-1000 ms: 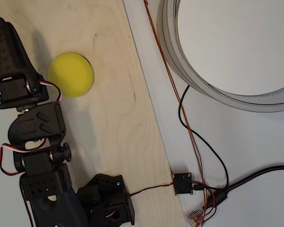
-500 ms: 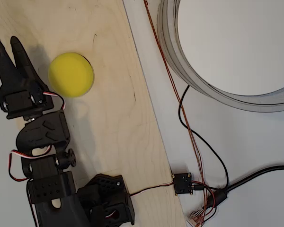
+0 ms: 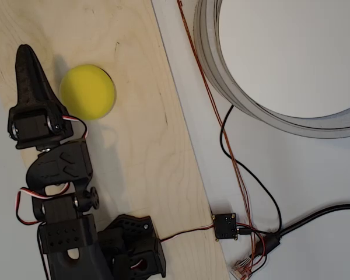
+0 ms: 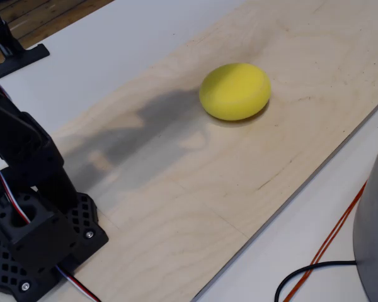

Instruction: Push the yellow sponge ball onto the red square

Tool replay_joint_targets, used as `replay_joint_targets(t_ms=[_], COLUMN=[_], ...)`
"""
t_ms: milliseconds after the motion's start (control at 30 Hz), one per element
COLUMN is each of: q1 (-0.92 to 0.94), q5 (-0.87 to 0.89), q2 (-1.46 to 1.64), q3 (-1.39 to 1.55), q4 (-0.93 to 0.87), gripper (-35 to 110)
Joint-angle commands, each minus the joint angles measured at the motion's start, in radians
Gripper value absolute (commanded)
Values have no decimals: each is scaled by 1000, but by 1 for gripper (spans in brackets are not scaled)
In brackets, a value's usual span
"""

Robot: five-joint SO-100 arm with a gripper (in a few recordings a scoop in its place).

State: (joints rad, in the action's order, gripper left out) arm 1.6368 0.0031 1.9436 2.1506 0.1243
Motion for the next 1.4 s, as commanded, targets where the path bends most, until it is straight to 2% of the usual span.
replay_joint_targets(t_ms=[0, 67, 100, 133, 167, 367, 467, 533, 567, 600, 633, 1367], q1=[14, 9, 3, -9, -25, -32, -32, -32, -32, -29, -26, -6], q5=[0, -5, -11, -40, -58, -69, -80, -94, -83, -55, -32, 21], q2=[34, 35, 38, 32, 28, 48, 54, 58, 67, 77, 78, 34], q3=[-3, 3, 17, 32, 35, 91, 87, 81, 84, 81, 69, 83], q4=[21, 29, 44, 74, 75, 106, 106, 110, 138, 153, 149, 149], gripper=[-1, 1, 14, 32, 40, 46, 45, 39, 28, 8, 0, -1])
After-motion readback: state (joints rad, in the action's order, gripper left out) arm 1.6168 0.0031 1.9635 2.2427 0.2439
